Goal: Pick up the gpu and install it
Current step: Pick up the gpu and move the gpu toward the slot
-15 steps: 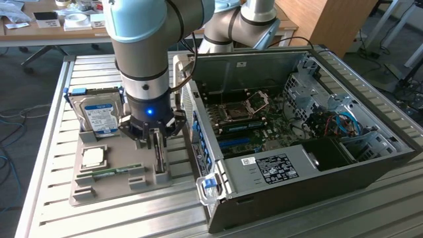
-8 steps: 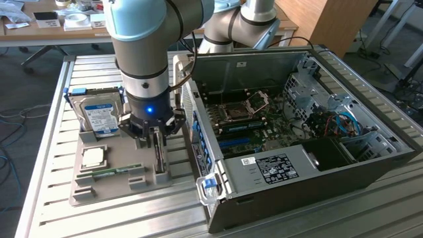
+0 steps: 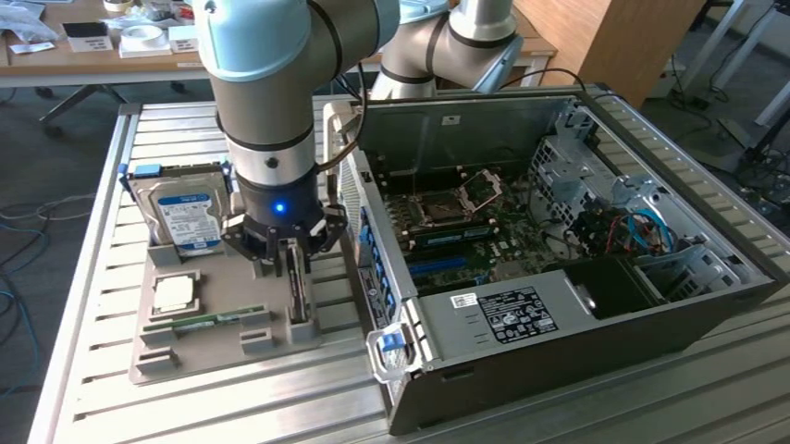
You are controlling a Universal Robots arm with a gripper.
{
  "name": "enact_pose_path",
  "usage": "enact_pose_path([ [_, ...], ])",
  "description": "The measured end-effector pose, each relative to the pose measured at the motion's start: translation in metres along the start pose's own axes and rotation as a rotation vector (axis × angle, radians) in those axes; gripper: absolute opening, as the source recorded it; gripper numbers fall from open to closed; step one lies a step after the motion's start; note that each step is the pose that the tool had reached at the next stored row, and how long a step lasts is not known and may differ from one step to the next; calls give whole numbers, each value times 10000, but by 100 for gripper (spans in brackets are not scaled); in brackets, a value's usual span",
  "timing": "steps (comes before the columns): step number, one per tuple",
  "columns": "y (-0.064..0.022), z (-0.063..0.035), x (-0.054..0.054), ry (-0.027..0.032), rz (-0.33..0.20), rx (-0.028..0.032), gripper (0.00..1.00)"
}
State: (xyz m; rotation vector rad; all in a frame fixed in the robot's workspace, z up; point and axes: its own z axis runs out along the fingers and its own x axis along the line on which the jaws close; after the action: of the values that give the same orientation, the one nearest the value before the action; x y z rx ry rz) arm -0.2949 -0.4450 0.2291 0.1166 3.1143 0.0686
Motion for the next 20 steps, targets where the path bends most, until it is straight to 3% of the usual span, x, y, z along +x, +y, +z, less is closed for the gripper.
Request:
enact_pose_path([
  [19, -7, 0, -7, 0, 0, 0, 42],
  [20, -7, 0, -6, 1, 0, 1, 34],
])
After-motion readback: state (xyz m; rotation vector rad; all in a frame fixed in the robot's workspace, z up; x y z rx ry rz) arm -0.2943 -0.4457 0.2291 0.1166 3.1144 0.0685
